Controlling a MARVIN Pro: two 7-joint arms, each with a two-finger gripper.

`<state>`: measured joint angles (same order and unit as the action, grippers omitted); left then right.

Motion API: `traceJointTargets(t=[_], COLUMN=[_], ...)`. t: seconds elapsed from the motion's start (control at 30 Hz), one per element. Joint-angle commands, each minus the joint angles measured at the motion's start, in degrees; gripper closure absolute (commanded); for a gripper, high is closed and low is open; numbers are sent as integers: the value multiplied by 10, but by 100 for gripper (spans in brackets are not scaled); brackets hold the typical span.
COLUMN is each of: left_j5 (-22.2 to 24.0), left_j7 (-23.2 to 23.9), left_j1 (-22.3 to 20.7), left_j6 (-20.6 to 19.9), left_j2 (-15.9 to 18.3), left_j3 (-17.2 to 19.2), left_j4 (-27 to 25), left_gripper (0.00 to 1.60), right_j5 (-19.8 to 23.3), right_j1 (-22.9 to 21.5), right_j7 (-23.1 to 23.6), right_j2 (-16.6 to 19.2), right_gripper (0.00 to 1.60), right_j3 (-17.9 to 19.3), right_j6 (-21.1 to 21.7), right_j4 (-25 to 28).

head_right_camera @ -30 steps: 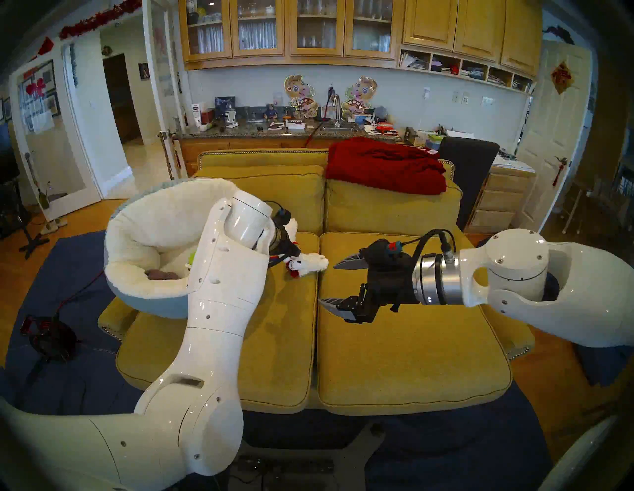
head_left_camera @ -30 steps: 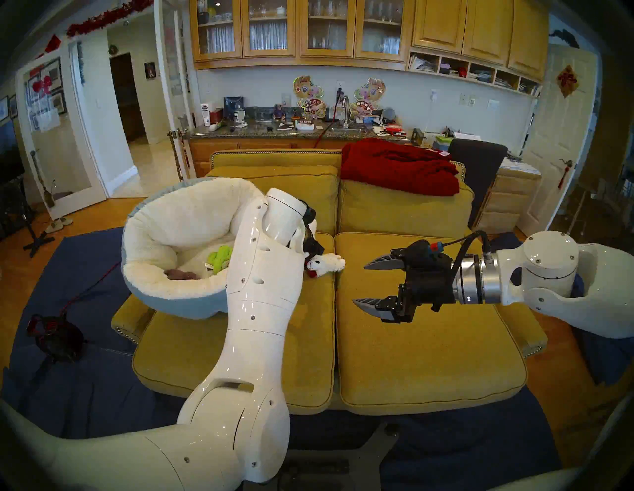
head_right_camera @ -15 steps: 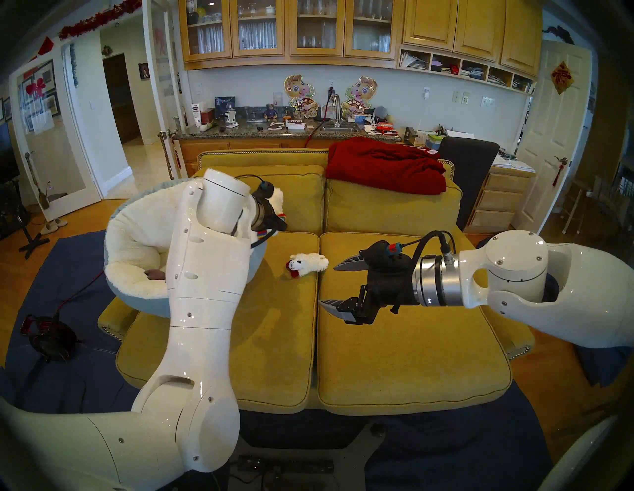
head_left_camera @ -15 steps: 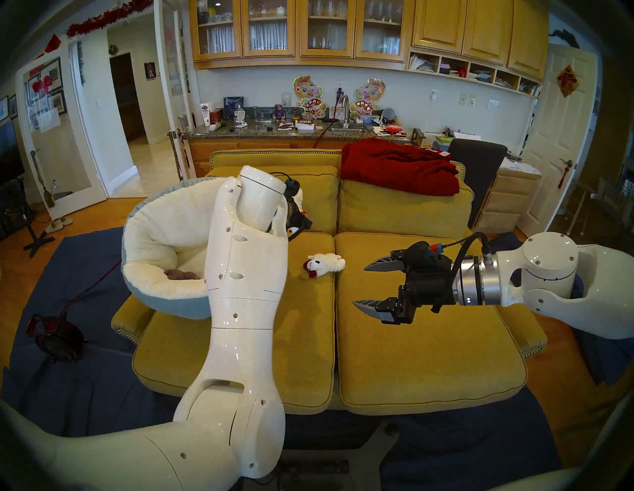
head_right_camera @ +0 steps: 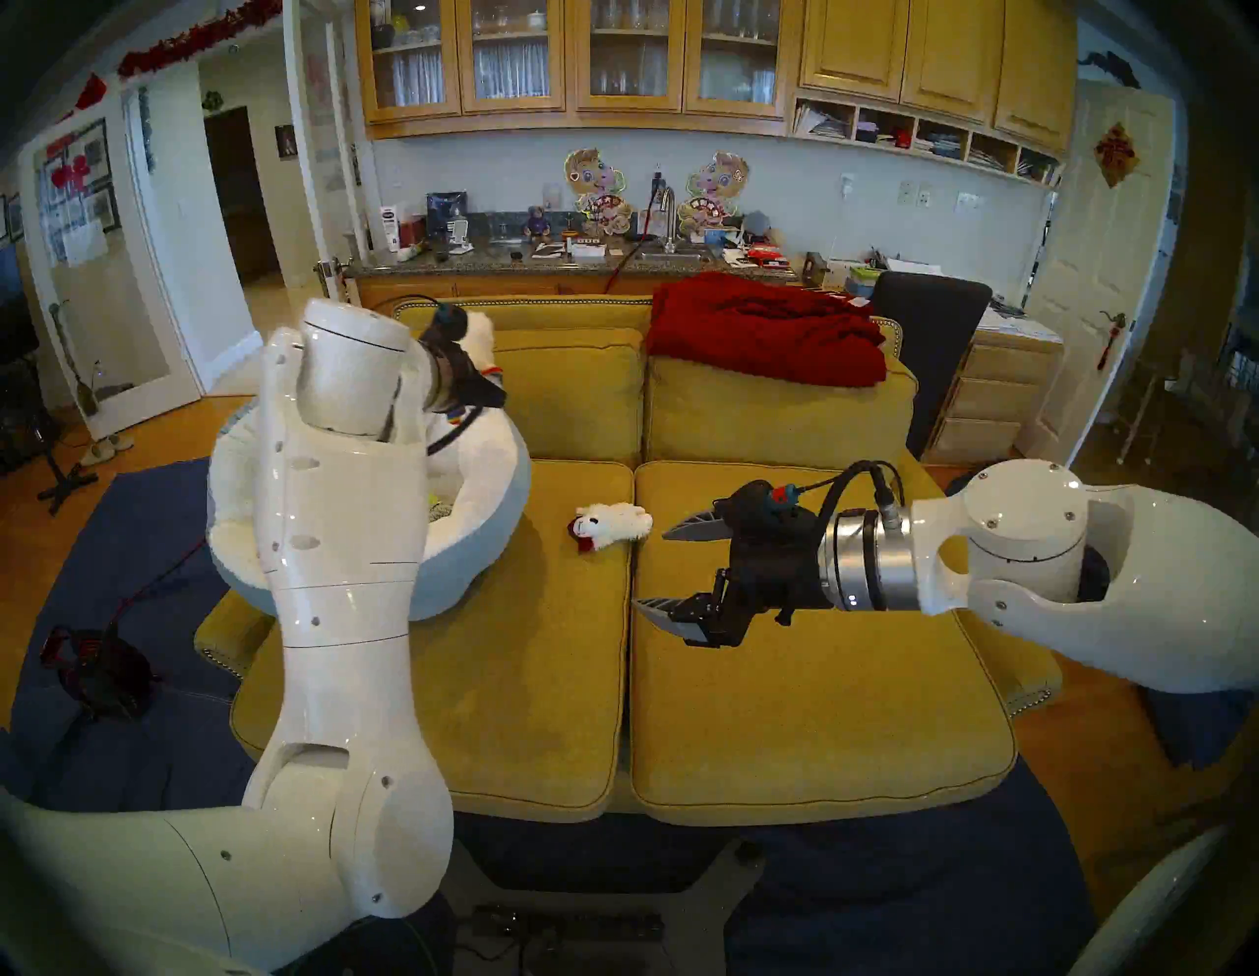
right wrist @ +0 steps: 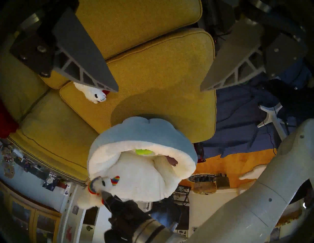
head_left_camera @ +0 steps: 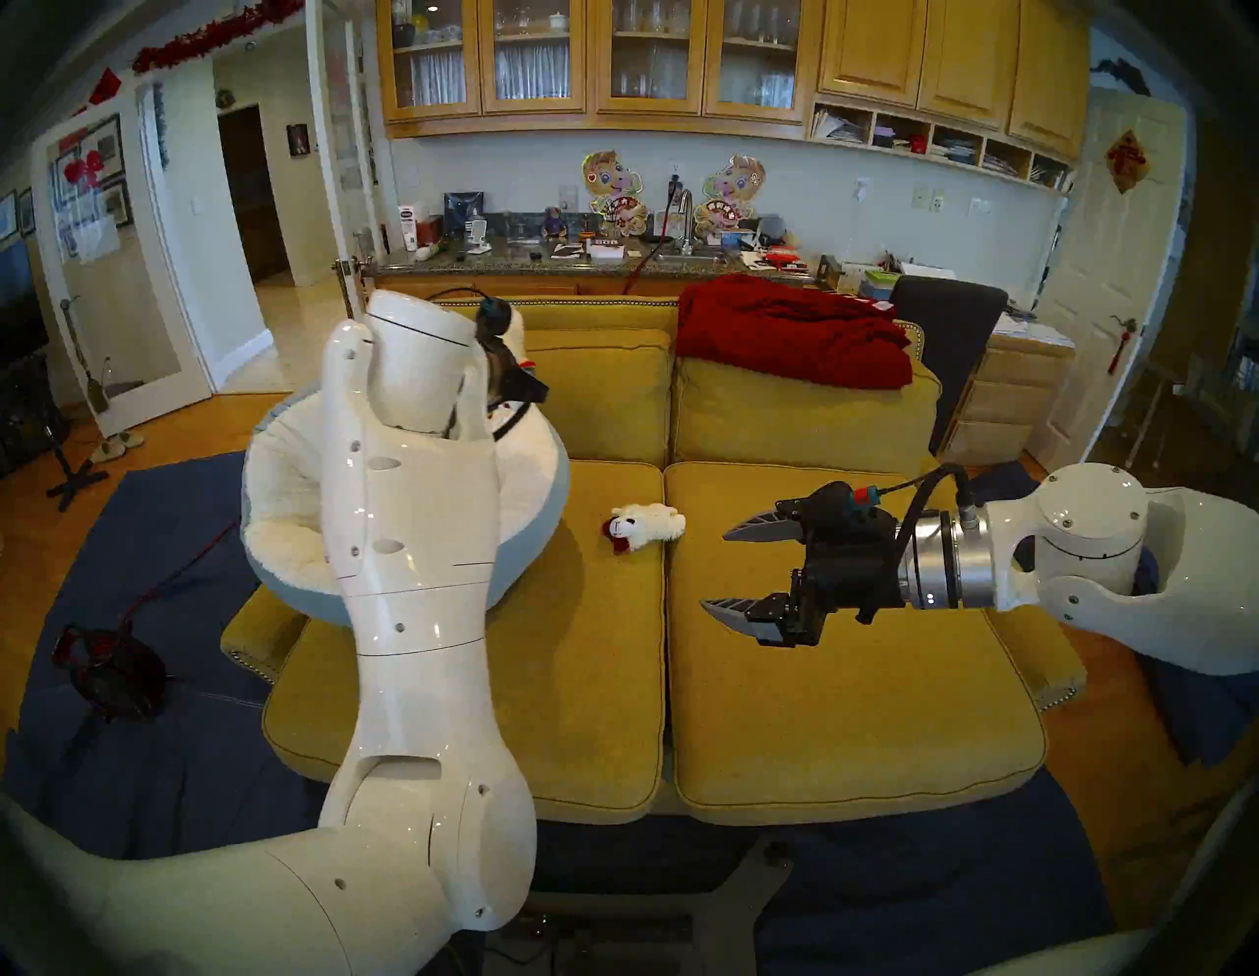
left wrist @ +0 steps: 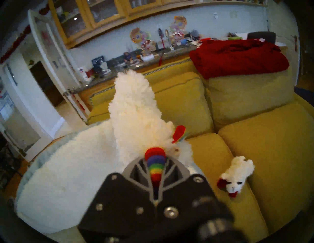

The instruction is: Put toys into dog bed

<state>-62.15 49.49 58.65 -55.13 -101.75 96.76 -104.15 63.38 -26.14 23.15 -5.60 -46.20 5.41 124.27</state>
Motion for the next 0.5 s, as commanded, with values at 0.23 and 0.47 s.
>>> traceJointTargets(t=[0.23, 0.47], left_j5=[-3, 4], left_j7=[45, 64], left_j1=[97, 158], left_j6=[1, 1], left_j2=[46, 55], left_j3=[45, 30], left_j4=[-134, -159], left_gripper=[160, 160], right_j5=[0, 0], right_j1=[-12, -14], right_j7=[-2, -2], right_j2=[-1, -1], right_gripper=[0, 0], right_j3=[12, 13], right_j6=[-4, -5], right_j4=[0, 0])
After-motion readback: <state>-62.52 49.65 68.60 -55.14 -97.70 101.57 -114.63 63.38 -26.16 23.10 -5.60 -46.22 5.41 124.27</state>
